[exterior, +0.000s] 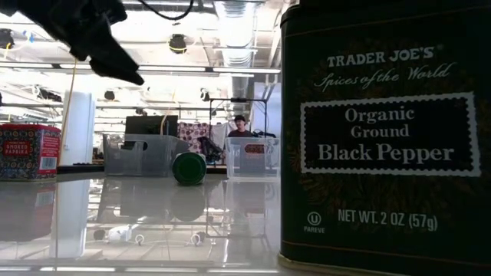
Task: Sort spices by type
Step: Put the green seasoning bottle into the gray bin
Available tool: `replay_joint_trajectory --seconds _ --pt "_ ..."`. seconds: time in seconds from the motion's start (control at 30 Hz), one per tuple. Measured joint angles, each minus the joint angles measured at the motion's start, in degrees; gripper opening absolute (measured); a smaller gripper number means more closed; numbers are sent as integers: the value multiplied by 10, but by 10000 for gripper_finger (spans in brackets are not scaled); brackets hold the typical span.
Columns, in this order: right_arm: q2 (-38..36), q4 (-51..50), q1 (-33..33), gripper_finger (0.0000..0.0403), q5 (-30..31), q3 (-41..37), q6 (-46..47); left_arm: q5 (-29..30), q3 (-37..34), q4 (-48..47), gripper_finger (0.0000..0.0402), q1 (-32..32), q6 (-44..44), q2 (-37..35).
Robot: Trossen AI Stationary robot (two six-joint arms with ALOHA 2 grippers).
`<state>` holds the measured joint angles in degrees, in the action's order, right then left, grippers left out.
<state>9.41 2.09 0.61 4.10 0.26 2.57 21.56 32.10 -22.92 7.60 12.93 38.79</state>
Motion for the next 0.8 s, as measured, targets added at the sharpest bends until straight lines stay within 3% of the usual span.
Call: replay_joint_trajectory --seconds 0.8 --pt "0 9 -7 312 8 0 81 1 -30 6 290 0 52 -6"
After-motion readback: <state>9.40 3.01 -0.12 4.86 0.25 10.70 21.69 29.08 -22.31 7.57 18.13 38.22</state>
